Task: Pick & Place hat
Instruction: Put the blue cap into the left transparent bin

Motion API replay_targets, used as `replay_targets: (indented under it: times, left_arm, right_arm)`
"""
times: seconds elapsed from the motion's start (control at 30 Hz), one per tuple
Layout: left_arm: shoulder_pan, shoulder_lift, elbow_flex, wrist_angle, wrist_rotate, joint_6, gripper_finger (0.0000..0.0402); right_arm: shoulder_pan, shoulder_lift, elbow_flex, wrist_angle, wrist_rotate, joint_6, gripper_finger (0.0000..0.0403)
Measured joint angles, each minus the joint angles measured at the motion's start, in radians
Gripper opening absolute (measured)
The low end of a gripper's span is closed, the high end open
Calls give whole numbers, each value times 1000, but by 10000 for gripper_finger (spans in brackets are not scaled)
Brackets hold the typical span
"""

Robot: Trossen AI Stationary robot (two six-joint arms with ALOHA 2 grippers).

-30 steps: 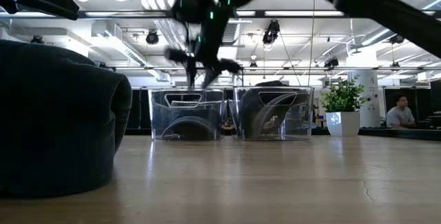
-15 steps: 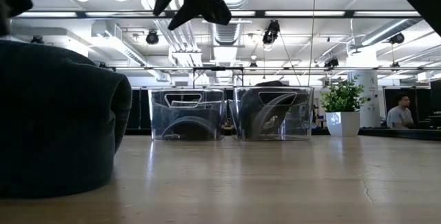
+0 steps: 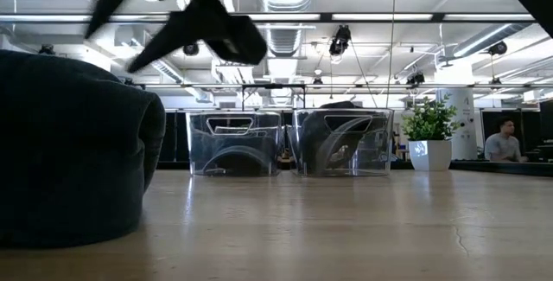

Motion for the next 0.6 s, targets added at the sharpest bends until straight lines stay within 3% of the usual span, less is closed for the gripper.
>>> replay_targets:
  times: [0.13,0.33,0.6]
  left_arm:
    - [-76,88,0,125,-14,-184,140]
    - [-175,210,10,162,-159,-487,140]
    - [-202,341,36,163,-299,-619,140]
  right_arm:
    - [19,30,0,56,24,36,150]
    - [24,66,0,58,74,82,150]
    - [32,97,-1,50,69,101,150]
